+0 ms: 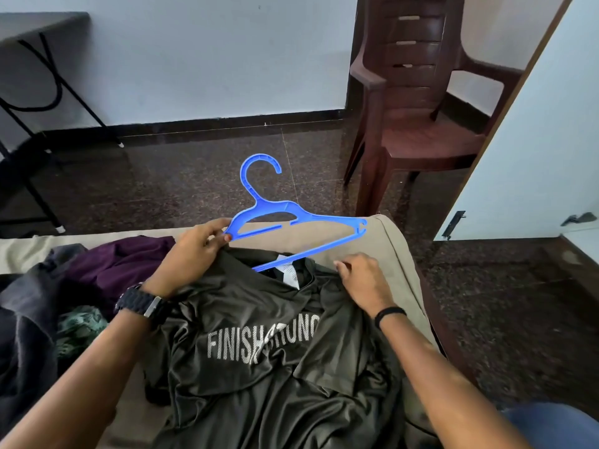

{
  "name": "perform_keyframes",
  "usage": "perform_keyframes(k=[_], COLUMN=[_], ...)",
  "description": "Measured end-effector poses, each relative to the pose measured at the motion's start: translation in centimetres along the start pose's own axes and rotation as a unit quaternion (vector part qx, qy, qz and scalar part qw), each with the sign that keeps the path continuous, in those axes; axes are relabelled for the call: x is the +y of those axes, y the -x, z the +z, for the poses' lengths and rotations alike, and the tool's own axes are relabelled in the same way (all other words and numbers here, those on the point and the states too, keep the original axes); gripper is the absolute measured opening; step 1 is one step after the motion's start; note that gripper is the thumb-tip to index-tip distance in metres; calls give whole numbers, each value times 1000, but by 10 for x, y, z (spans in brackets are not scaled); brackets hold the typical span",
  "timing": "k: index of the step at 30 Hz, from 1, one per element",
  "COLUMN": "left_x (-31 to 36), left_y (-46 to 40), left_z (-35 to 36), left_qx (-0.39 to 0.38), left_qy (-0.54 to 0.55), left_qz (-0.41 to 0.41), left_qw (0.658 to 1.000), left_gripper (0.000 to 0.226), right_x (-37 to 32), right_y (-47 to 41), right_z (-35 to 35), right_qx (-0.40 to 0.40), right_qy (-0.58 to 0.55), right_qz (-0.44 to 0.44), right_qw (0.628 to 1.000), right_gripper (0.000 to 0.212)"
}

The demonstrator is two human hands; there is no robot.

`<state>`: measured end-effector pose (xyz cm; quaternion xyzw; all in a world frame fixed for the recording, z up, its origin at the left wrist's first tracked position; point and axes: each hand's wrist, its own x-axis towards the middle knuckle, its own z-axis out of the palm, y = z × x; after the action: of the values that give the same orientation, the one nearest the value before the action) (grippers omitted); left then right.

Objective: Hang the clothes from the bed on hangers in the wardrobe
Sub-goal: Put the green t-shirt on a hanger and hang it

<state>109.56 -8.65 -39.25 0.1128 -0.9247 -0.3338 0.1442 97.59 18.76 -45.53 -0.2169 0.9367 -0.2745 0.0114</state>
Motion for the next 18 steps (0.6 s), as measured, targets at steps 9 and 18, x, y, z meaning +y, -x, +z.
perform_keyframes(k=[9, 18], left_x=[20, 21], left_y=[5, 12], left_z=[-3, -5], left_qx=[-32, -53], left_qy=[28, -31], left_qz=[-1, 2], left_qw=[999, 998], left_gripper=[20, 26], right_x=[-38, -24], right_y=[18, 2], right_z=[28, 11], right_qx=[-145, 15], right_qy=[-18, 25], right_qz=[-97, 36], right_qw=[984, 999], right_gripper=[28, 19])
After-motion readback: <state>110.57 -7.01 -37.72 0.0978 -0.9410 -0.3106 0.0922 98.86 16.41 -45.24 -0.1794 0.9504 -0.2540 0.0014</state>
